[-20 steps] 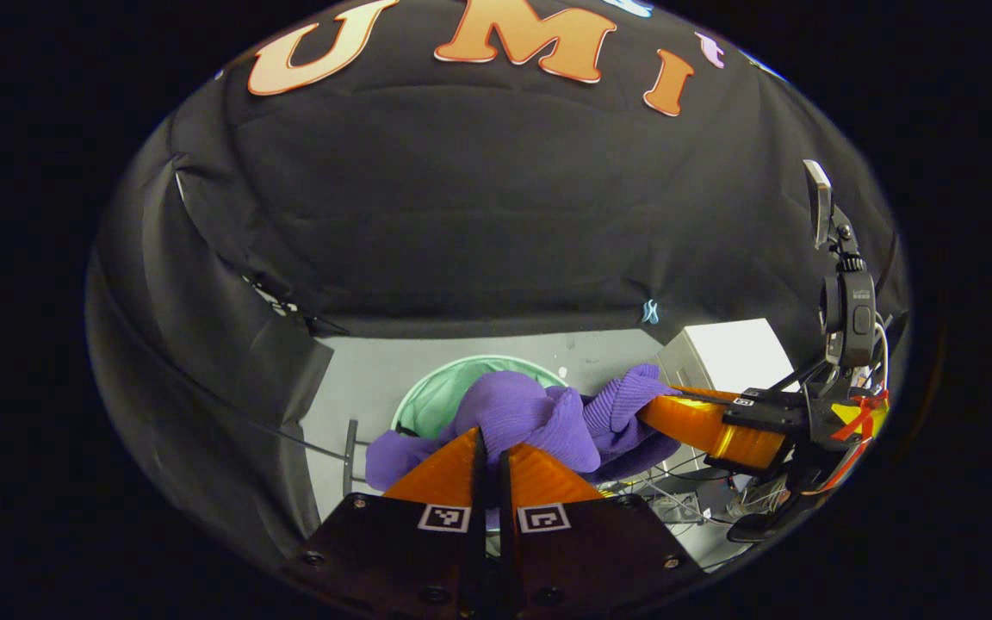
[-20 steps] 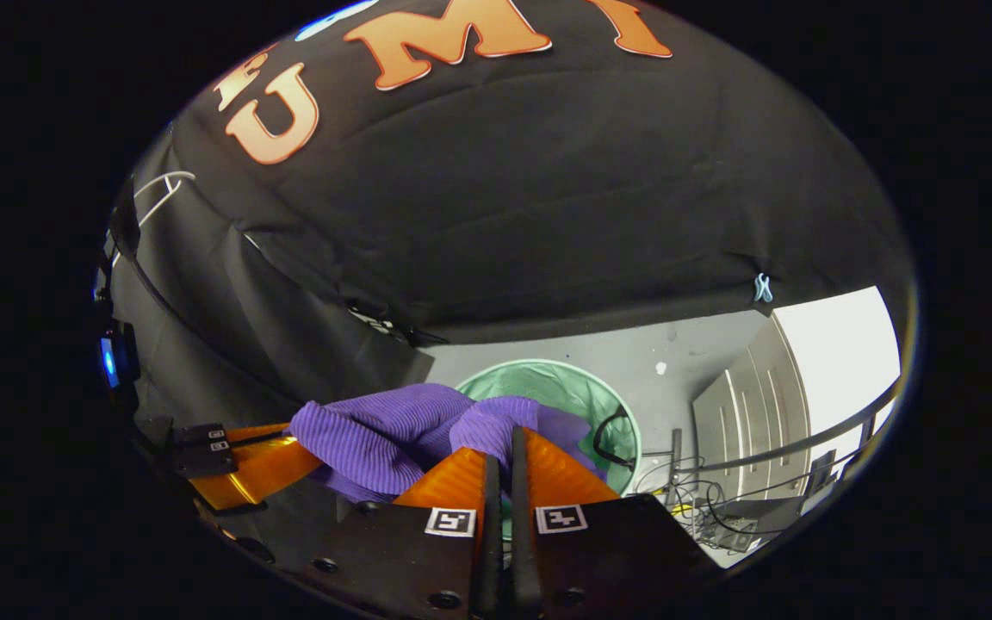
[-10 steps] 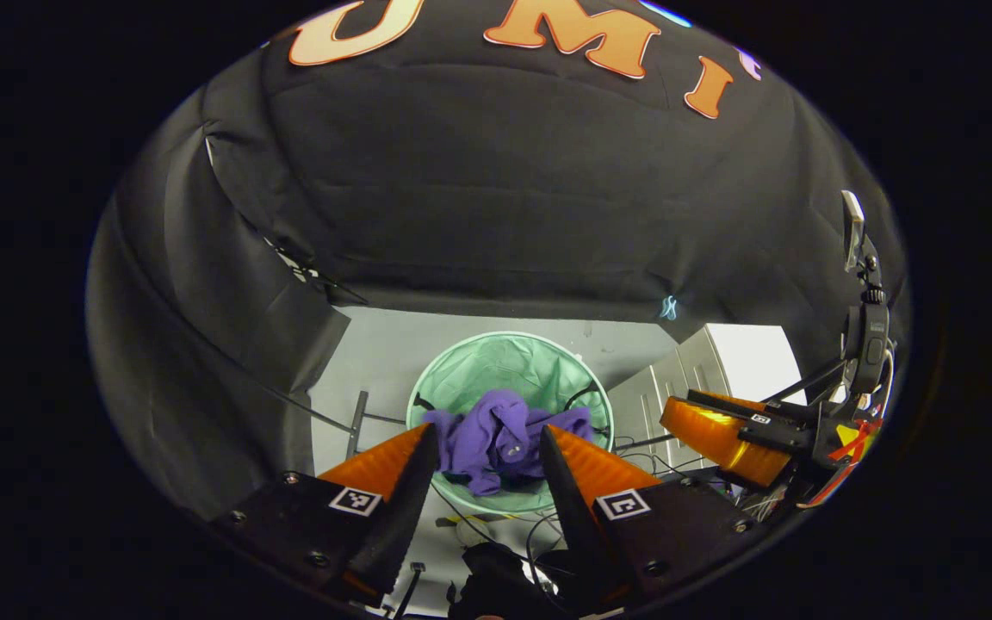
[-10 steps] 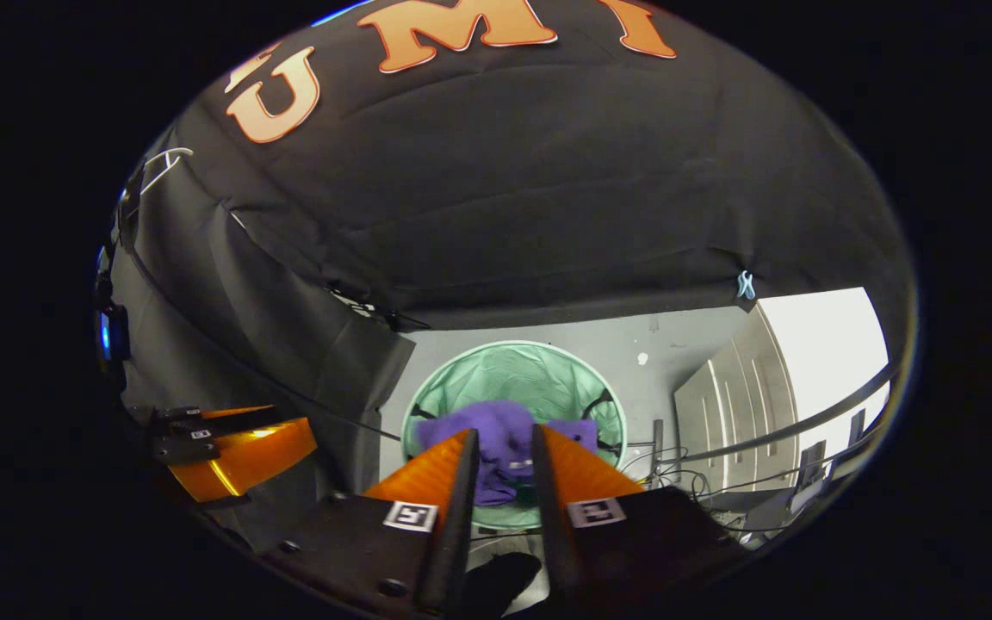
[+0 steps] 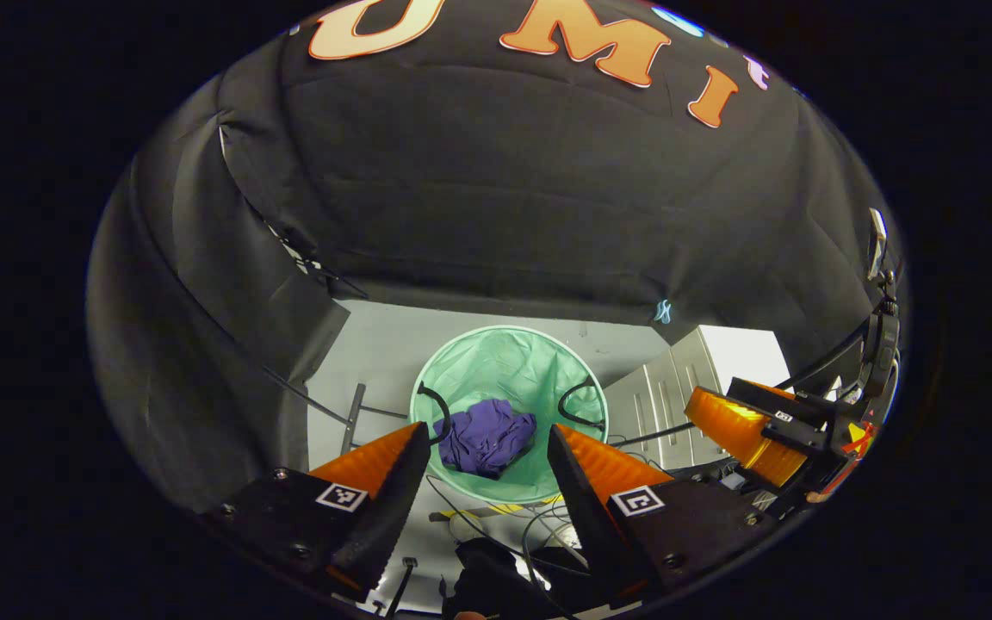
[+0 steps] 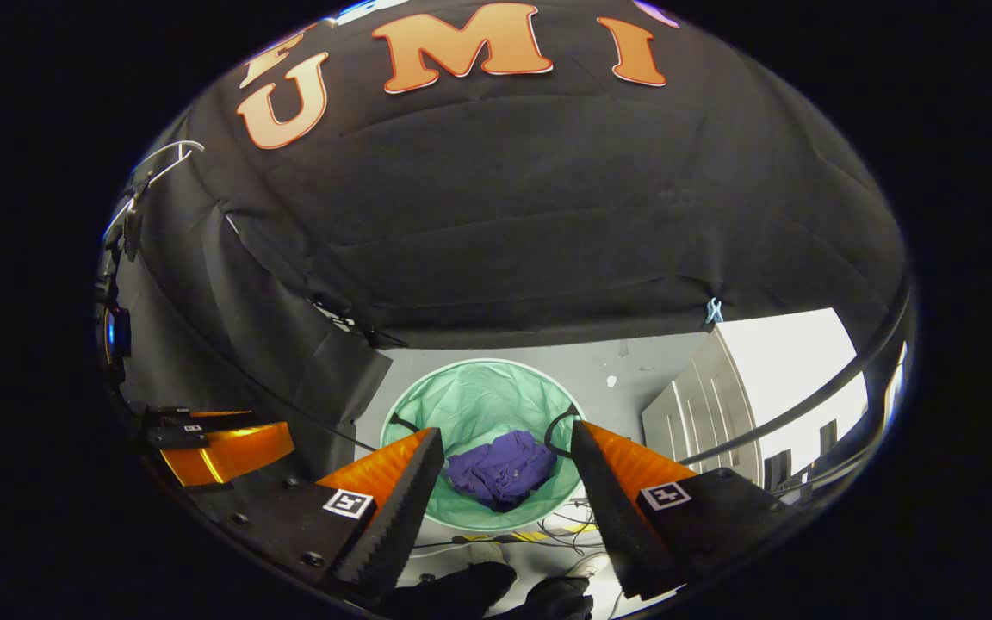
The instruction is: Grasp the clothes on the hanger with both hands and then place them into the laundry hamper below.
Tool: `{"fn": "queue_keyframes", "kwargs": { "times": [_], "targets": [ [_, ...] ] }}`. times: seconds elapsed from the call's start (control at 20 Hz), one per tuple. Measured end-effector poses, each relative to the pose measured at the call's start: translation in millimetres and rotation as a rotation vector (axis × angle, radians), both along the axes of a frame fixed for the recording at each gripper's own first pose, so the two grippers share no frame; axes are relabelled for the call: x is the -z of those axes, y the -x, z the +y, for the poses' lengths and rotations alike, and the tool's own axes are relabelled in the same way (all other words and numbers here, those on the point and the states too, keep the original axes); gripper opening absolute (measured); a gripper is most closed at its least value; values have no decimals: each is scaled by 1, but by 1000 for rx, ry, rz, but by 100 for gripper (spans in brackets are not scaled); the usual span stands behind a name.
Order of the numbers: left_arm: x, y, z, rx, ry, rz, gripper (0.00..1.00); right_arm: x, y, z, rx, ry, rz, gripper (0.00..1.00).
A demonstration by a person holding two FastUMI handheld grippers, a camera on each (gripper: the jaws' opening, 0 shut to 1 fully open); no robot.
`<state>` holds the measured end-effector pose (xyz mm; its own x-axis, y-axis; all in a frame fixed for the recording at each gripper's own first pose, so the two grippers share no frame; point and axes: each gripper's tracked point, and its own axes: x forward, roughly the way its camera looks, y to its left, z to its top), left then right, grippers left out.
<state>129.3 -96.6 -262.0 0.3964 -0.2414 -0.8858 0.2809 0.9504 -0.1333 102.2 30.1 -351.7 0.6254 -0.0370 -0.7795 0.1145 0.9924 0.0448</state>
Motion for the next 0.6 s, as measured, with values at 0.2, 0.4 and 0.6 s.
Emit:
{"fn": "queue_keyframes", "kwargs": {
  "times": [0.2,0.4,0.6],
  "targets": [
    [-49,8,-9,-30,18,-83,98,-36,3,-7,12,-18,-63,99],
    [-92,13,-21,-51,22,-186,98,-89,4,-26,5,-12,-155,99],
    [-133,18,-43,-70,76,-286,98,-139,15,-50,6,-20,-245,98]
  ]
}}
